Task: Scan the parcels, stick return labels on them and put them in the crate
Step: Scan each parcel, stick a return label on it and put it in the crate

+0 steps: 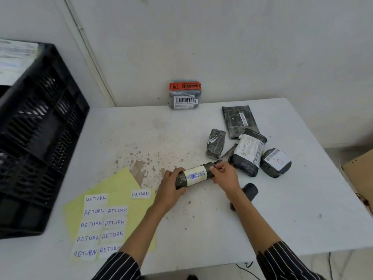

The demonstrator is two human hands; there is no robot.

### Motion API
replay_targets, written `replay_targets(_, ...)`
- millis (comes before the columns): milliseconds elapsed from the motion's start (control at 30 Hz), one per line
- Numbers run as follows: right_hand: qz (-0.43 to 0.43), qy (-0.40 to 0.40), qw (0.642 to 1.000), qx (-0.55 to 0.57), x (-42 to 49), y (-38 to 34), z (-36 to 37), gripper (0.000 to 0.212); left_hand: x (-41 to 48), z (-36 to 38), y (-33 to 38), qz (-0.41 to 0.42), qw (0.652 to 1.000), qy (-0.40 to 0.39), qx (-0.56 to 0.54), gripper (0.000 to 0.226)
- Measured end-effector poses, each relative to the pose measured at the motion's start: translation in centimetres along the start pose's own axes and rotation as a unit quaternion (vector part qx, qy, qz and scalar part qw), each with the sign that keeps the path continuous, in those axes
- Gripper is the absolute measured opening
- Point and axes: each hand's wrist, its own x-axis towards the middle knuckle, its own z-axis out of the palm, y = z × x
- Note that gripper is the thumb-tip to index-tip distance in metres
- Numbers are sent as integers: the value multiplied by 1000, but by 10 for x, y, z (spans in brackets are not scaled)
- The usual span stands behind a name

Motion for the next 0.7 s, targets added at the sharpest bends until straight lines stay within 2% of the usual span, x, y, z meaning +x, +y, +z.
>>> replay_targets(100, -15, -8, 999, 29, -19, 2, -4, 6, -16, -12, 5, -14, 986, -16, -166, 50)
replay_targets(200, -98, 29, 995, -9, -44, 3, -11, 8, -33, -19, 9, -37, 961, -50, -269, 45)
replay_targets(300, -197, 190, 956, -110, -72, 17, -23, 31, -44, -20, 6, -60, 950, -49, -303, 44)
replay_targets(367, -179, 273, 925, -197, -83, 40, -30, 54, -47, -21, 3, -79, 941, -42, -327, 42)
replay_targets(400, -151, 280, 919, -232, -86, 54, -32, 63, -49, -21, 1, -87, 936, -42, -339, 41)
replay_targets(467, -89, 242, 926, -277, -90, 79, -36, 74, -51, -21, -1, -91, 926, -53, -361, 42)
replay_targets(500, -56, 214, 930, -292, -91, 88, -37, 73, -51, -21, -2, -89, 923, -63, -370, 43)
replay_targets(567, -3, 165, 933, -318, -92, 94, -39, 58, -52, -23, -2, -86, 916, -84, -382, 44)
replay_targets(633, 7, 140, 932, -335, -93, 93, -39, 40, -51, -23, -2, -91, 910, -96, -392, 44)
replay_targets(700, 12, 129, 951, -281, -95, 89, -39, 31, -48, -22, -4, -100, 905, -100, -401, 41)
